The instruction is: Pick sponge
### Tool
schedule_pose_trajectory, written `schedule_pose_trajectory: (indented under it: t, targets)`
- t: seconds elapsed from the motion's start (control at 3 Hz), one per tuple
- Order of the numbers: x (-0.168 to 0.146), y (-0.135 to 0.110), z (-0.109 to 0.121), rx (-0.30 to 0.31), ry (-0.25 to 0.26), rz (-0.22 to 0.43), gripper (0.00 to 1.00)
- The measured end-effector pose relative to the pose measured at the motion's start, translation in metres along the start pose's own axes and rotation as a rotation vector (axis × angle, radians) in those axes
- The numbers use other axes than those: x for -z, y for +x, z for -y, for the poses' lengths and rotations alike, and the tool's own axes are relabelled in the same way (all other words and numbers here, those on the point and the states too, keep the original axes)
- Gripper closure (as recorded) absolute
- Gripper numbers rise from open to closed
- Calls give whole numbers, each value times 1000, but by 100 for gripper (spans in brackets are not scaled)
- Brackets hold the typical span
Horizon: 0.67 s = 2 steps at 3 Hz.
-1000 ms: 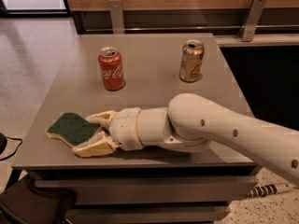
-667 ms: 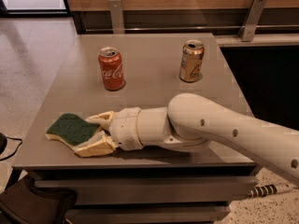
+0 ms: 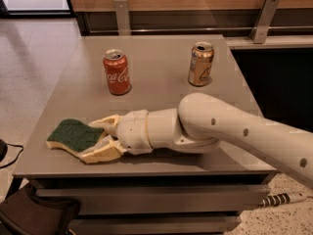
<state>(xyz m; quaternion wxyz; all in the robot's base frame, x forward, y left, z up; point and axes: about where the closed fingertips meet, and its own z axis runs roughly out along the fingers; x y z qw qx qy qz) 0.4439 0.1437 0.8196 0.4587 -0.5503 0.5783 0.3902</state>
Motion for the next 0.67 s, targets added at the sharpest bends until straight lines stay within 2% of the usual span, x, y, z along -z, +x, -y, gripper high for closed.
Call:
schedule_pose_trajectory:
  t: [0.33,0.67]
  targets:
    - [29,-47,6,87,-43,40,100]
    - [44,-76,10,141,-43,31,100]
